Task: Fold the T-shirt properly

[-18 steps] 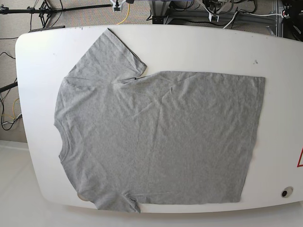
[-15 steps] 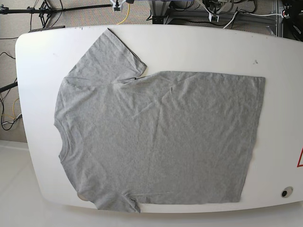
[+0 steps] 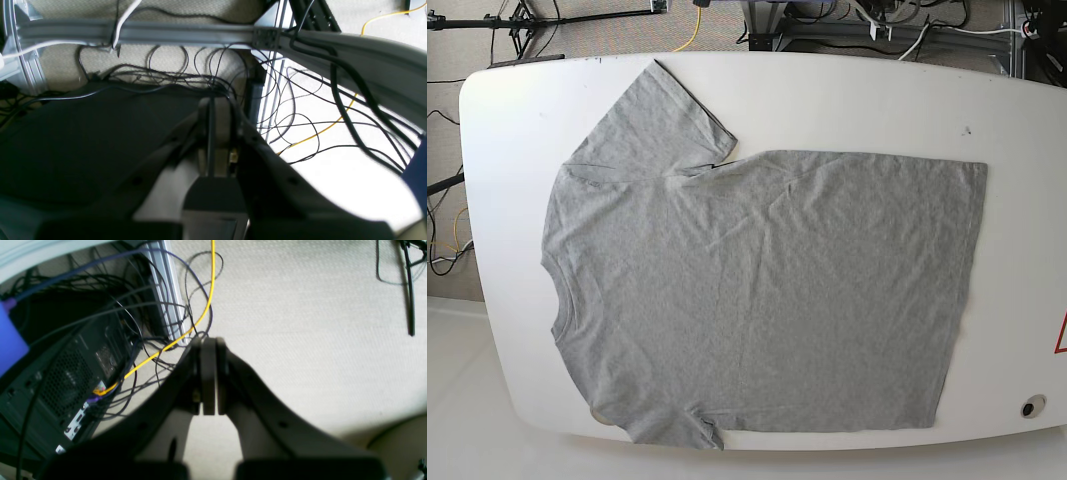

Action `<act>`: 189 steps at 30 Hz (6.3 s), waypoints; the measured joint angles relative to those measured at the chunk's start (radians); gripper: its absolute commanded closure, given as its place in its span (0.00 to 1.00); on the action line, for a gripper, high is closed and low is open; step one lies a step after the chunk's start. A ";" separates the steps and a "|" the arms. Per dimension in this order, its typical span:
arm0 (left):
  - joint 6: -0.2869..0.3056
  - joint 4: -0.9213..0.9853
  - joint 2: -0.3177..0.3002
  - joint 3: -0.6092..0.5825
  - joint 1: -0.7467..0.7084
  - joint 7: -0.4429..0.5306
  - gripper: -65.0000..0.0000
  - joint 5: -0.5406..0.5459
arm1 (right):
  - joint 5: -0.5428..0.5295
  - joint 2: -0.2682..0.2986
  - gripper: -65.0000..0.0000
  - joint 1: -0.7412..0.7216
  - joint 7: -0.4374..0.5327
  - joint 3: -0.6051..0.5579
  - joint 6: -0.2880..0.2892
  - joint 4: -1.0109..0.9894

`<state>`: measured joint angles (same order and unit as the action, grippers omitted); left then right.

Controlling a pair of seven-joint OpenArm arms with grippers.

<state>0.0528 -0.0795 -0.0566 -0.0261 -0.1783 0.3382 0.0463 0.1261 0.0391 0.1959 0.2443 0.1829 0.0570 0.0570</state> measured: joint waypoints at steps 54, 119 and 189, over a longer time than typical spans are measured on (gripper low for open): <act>0.011 -0.471 -0.048 0.008 -0.398 -0.058 1.00 0.043 | -0.011 0.065 1.00 0.400 0.031 -0.038 0.020 0.487; 0.017 -1.764 -0.123 0.183 -1.012 -0.246 1.00 0.036 | -0.161 0.125 1.00 1.007 -0.072 0.000 0.023 1.741; 0.093 -1.990 -0.269 0.327 -0.607 -0.550 0.95 -0.001 | -0.201 0.132 1.00 0.492 -0.375 0.010 0.068 1.934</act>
<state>0.1459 -2.0693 -0.3256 0.3004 -0.7853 -0.2123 0.0456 -0.0746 0.1707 0.6884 -0.1303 0.1932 0.1253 1.9911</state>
